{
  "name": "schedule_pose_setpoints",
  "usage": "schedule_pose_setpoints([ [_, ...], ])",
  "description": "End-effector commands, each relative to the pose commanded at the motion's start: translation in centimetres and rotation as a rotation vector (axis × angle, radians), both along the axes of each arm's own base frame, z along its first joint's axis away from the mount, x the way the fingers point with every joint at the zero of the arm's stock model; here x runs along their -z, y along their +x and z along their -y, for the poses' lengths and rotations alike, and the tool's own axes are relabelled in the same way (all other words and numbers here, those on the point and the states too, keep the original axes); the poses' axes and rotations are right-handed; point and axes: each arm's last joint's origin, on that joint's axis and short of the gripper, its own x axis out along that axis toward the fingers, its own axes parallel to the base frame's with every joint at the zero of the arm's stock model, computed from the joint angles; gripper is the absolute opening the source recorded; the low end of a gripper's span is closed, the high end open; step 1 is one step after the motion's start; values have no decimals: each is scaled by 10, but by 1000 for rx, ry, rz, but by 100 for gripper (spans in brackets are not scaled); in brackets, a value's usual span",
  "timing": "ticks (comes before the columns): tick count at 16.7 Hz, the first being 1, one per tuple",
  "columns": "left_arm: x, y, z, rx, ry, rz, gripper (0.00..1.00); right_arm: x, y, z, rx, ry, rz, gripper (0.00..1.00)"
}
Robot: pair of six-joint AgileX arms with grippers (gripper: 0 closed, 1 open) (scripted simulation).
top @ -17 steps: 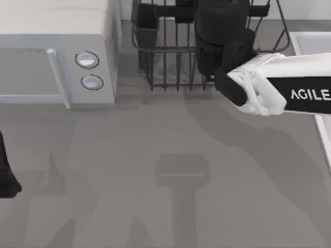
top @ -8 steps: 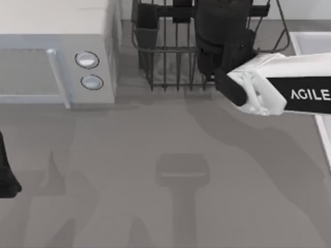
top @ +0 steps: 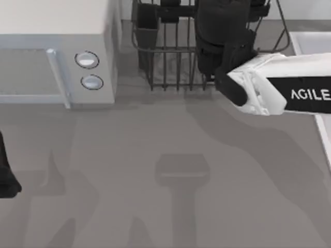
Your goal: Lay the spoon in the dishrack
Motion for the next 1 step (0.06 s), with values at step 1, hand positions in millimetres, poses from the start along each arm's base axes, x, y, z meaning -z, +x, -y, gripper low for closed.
schedule_pose_setpoints([
  [1,0,0,0,0,0,0,100,0,0,0,0,0,0,100],
])
